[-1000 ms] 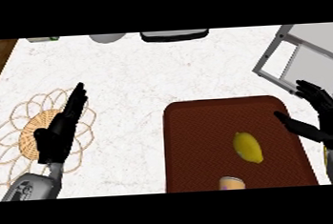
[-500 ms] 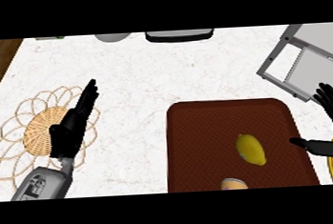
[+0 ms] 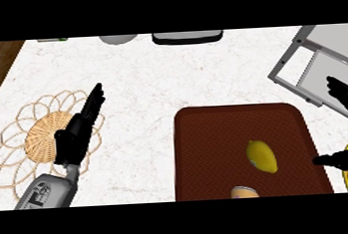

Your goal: Pick the lemon from the tray and place it in the tiered shelf

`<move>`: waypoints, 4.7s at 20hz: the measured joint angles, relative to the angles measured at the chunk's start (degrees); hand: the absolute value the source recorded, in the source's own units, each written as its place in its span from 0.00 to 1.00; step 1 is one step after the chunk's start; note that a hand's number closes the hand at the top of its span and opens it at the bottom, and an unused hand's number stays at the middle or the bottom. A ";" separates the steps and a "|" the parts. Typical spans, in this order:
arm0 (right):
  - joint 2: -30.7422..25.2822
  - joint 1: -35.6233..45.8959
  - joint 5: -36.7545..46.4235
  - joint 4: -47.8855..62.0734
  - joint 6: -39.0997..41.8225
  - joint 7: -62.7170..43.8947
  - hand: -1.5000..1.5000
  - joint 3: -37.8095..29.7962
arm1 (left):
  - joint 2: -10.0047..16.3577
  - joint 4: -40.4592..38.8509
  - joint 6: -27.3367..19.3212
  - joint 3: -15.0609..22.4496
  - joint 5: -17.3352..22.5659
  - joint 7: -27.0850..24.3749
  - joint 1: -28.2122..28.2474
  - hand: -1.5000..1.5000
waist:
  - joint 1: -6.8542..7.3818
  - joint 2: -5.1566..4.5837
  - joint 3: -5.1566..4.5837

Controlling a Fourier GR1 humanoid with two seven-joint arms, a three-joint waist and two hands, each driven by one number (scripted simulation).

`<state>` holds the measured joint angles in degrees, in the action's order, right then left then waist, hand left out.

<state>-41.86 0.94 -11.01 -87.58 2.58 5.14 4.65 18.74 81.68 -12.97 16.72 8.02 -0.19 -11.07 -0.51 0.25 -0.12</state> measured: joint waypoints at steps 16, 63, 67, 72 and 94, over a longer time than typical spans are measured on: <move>-7.57 -0.17 14.12 -26.90 7.87 -34.59 0.00 8.99 | -1.58 -0.64 2.62 -2.80 -1.57 0.48 -0.63 0.50 | 0.22 -0.14 0.07; 24.13 -3.22 51.66 -19.28 19.74 -32.97 0.00 8.11 | -11.35 -2.16 11.88 -13.93 -13.15 0.15 -0.50 0.50 | 0.41 -0.24 0.12; 25.51 -2.26 54.02 -15.25 18.51 -30.71 0.00 7.37 | -12.46 0.75 11.62 -13.11 -14.31 1.96 0.52 0.50 | 0.48 -0.23 0.12; 26.31 -1.49 55.03 -11.70 18.43 -28.01 0.00 5.52 | -12.64 2.65 12.39 -13.65 -14.58 2.58 1.70 0.50 | 0.52 -0.23 0.13; 26.85 -4.00 64.80 -4.97 13.90 -15.71 1.00 8.13 | -14.11 2.38 13.94 -15.16 -16.34 1.74 2.00 0.50 | 0.49 -0.08 -0.01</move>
<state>-15.00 -3.07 53.79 -92.54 16.48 -10.57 12.77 4.63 84.06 0.97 1.56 -8.32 1.55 -9.07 -0.02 0.17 -0.13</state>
